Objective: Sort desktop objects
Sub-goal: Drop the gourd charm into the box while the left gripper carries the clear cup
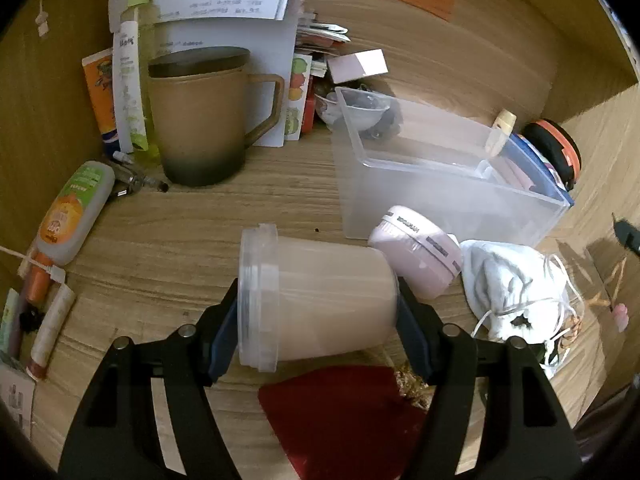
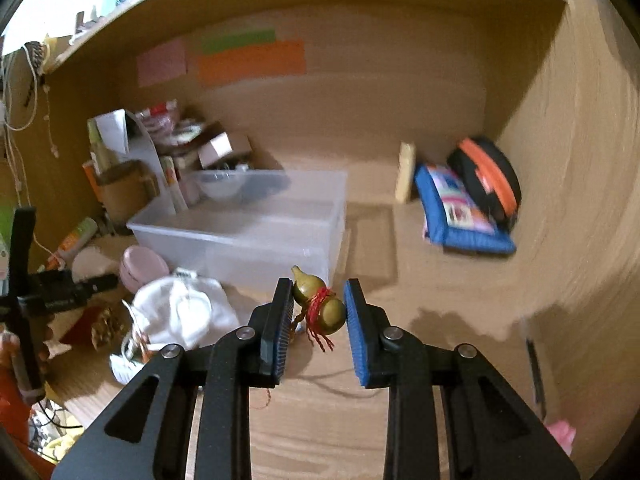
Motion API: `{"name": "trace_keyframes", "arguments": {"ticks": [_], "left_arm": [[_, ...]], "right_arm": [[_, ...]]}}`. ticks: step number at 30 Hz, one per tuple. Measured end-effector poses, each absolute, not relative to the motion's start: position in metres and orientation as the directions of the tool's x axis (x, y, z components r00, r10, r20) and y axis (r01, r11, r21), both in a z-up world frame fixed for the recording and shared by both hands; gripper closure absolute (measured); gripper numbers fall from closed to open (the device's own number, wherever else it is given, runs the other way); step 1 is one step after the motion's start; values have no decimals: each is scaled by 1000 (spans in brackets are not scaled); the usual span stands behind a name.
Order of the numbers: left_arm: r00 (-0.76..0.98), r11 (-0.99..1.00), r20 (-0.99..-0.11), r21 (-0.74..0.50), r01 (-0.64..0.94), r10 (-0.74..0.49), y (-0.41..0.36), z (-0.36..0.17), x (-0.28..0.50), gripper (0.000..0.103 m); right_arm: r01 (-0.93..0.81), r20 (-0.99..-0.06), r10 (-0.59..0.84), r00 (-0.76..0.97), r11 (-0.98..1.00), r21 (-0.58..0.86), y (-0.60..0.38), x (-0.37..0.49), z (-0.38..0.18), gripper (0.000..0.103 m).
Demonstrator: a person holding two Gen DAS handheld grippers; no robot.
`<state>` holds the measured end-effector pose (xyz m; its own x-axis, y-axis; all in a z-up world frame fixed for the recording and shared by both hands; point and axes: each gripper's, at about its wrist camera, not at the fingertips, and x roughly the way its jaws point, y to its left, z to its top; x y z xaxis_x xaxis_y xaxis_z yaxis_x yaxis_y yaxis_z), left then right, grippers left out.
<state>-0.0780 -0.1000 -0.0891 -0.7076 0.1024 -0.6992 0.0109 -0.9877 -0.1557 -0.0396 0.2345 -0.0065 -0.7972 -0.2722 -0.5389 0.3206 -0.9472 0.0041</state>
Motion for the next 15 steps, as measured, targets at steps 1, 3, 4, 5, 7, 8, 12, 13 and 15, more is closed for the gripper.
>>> {"name": "trace_keyframes", "arguments": {"ticks": [1, 3, 4, 5, 7, 8, 12, 13, 15], "left_arm": [[-708, -987, -698, -160, 16, 102, -101, -89, -78, 34], [-716, -987, -691, -162, 18, 100, -102, -86, -75, 37], [-721, -988, -686, -156, 19, 95, -102, -83, -74, 38], [-729, -989, -678, -148, 18, 88, -103, -80, -72, 38], [-738, -990, -669, -142, 5, 92, -103, -73, -71, 38], [-734, -990, -672, -144, -1, 99, -103, -72, -71, 38], [-726, -990, -679, -142, -9, 104, -103, -72, -71, 39], [-725, -989, -680, -149, -7, 108, -105, -72, -71, 39], [-727, -988, -678, -156, -5, 111, -105, -70, -71, 39]], "right_arm": [[326, -530, -276, -802, -945, 0, 233, -41, -3, 80], [339, -514, -288, -808, -941, -6, 231, -42, 3, 80], [341, -503, -289, -815, -940, -14, 229, -44, 7, 80], [345, -496, -291, -818, -938, -19, 227, -45, 10, 80], [353, -485, -297, -823, -935, -27, 224, -49, 14, 80], [358, -480, -301, -824, -933, -29, 222, -51, 15, 80], [383, -468, -325, -822, -923, -32, 214, -60, 19, 80], [392, -466, -334, -819, -919, -32, 212, -62, 20, 80], [406, -461, -346, -817, -913, -34, 208, -66, 22, 80]]}}
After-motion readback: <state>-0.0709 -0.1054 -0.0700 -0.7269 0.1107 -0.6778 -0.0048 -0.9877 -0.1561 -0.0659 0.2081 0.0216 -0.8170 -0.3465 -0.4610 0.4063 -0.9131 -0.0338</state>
